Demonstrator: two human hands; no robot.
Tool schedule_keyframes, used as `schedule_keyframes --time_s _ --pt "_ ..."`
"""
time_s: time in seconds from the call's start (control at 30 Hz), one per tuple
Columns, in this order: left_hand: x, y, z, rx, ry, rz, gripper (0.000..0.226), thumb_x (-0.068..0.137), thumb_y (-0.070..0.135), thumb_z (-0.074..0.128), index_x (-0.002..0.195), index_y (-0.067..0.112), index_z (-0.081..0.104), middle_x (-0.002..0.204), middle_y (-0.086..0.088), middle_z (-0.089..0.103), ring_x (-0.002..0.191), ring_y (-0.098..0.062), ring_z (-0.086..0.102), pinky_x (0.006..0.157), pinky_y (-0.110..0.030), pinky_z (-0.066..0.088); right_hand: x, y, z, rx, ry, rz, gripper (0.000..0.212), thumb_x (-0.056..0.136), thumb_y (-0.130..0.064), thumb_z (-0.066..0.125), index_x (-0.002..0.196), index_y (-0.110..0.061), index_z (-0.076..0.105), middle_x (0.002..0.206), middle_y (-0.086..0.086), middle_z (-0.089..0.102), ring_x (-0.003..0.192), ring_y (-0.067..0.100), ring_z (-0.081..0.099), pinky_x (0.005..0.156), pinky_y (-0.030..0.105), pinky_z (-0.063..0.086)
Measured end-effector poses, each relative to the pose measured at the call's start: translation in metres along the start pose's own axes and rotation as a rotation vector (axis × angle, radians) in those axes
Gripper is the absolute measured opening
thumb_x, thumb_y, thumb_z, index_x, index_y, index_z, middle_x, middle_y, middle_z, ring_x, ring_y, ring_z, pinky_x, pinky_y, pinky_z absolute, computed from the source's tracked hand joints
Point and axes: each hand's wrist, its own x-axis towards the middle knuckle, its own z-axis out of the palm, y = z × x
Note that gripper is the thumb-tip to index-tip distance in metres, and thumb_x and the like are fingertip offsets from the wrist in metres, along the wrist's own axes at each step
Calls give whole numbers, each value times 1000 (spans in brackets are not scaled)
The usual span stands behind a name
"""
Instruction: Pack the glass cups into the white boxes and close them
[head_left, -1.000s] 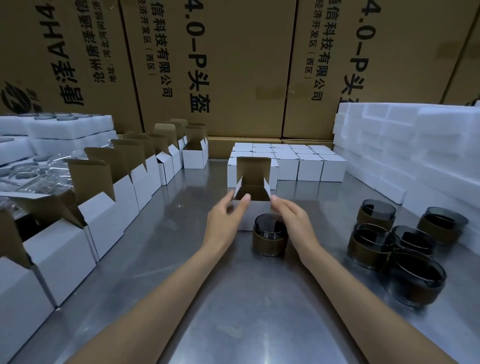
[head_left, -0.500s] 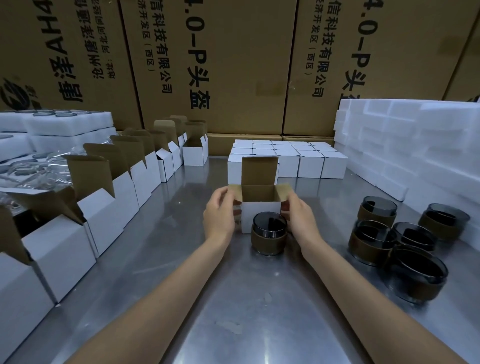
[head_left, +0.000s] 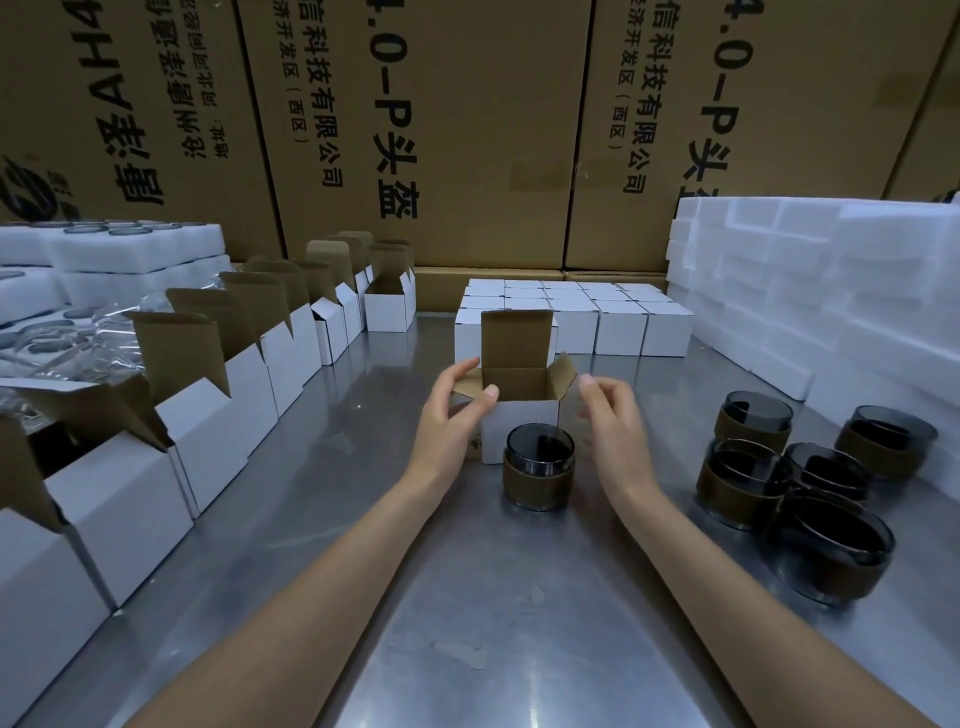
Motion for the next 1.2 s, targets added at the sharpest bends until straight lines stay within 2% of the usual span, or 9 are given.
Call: schedule_keyframes --time_s 0.13,0.23,0.33,0.47,0.6,0.73,0.97,1.07,1.2 --pt "0 -2 2 30 51 89 47 93 22 61 137 26 45 137 10 45 114 14 42 81 5 34 -12 -14 -11 -553 -33 -667 30 92 -34 40 70 -19 54 72 -12 48 72 9 43 58 13 31" --pt "1 -4 0 -18 3 31 66 91 13 62 147 26 30 147 3 35 128 -1 40 98 -12 35 -22 -26 -9 -822 -148 -913 34 82 -35 44 53 -16 49 57 -8 43 62 13 38 50 21 24" --pt "2 -5 -3 -25 -132 -78 80 90 0 56 151 27 13 155 -6 21 143 -22 24 104 -29 29 -22 -26 -5 -1033 -329 -881 38 79 -42 47 52 -16 50 55 -5 48 64 15 37 60 29 25" --pt "1 -7 -4 38 -239 -91 93 88 6 65 151 30 2 155 -5 24 144 -17 21 108 -28 26 -19 -21 -1 -1132 -387 -891 34 85 -39 43 57 -21 44 56 -6 49 62 14 34 69 28 20" --pt "1 -9 -3 53 -242 -87 99 84 19 72 151 29 -1 153 1 27 143 -13 23 112 -29 27 -21 -18 0 -948 -210 -901 30 87 -28 50 61 -17 60 57 -4 58 61 11 36 65 27 25" --pt "3 -12 -3 93 -243 -91 101 83 24 72 152 25 -1 153 -3 31 142 -12 27 116 -40 29 -22 -19 2 -749 32 -861 35 90 -29 42 66 -11 60 63 0 58 65 15 44 65 28 34" --pt "3 -14 -3 132 -271 -67 114 64 41 83 149 36 6 137 3 44 135 -10 33 107 -25 27 -16 -24 1 -567 271 -833 32 96 -26 42 75 -8 59 74 3 59 81 13 40 73 22 22" --pt "2 -14 -2 132 -288 -45 106 68 32 84 147 39 13 124 12 45 130 -7 35 107 -24 27 -14 -21 1 -632 292 -846 31 95 -26 44 78 -9 63 78 3 62 86 15 43 75 26 24" --pt "-1 -11 -1 134 -313 -15 96 69 29 84 139 46 21 133 2 48 131 -8 37 105 -21 29 -14 -10 -1 -841 239 -852 30 94 -29 46 77 -15 67 79 -1 65 91 24 56 85 35 26"
